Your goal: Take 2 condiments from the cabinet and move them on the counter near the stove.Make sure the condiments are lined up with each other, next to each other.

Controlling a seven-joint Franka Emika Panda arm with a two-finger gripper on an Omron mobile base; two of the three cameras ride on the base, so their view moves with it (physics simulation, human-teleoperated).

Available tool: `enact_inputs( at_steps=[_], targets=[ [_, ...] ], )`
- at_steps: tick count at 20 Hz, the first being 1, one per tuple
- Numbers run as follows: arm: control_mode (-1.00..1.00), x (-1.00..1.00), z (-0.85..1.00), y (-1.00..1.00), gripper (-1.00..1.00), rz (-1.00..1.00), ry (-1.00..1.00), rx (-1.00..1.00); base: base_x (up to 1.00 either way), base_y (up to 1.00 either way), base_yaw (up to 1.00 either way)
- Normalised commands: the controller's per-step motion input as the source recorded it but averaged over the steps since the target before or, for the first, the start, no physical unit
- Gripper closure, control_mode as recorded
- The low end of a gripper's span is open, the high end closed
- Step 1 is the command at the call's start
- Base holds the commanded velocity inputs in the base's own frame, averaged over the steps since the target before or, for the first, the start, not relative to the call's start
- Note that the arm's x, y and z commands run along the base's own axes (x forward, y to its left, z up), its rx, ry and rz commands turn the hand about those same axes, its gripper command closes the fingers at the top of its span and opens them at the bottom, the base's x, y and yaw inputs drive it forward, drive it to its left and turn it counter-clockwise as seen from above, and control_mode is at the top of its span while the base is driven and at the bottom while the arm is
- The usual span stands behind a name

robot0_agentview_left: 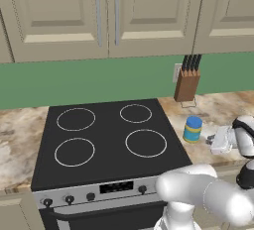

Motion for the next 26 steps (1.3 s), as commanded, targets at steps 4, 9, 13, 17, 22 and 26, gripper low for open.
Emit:
enact_inputs(
  at_steps=[4,9,13,17,22,26],
  targets=[
    [-1.0,-0.67,0.39,-0.23,-1.0,0.0,-0.04,0.0,0.0,0.0,0.0],
    [-1.0,-0.55,0.44,-0.05,-1.0,0.0,-0.04,-0.01,0.0,0.0,0.0],
    [-1.0,-0.55,0.43,0.0,-1.0,0.0,-0.01,-0.03,0.0,0.0,0.0],
    [-1.0,-0.58,0.41,0.0,-1.0,0.0,0.0,-0.05,0.0,0.0,0.0],
    [-1.0,-0.46,0.66,0.0,-1.0,-0.04,0.0,-0.06,0.0,0.0,0.0],
    [-1.0,-0.34,0.98,0.0,-1.0,-0.09,0.02,-0.05,0.0,0.0,0.0]
  ],
)
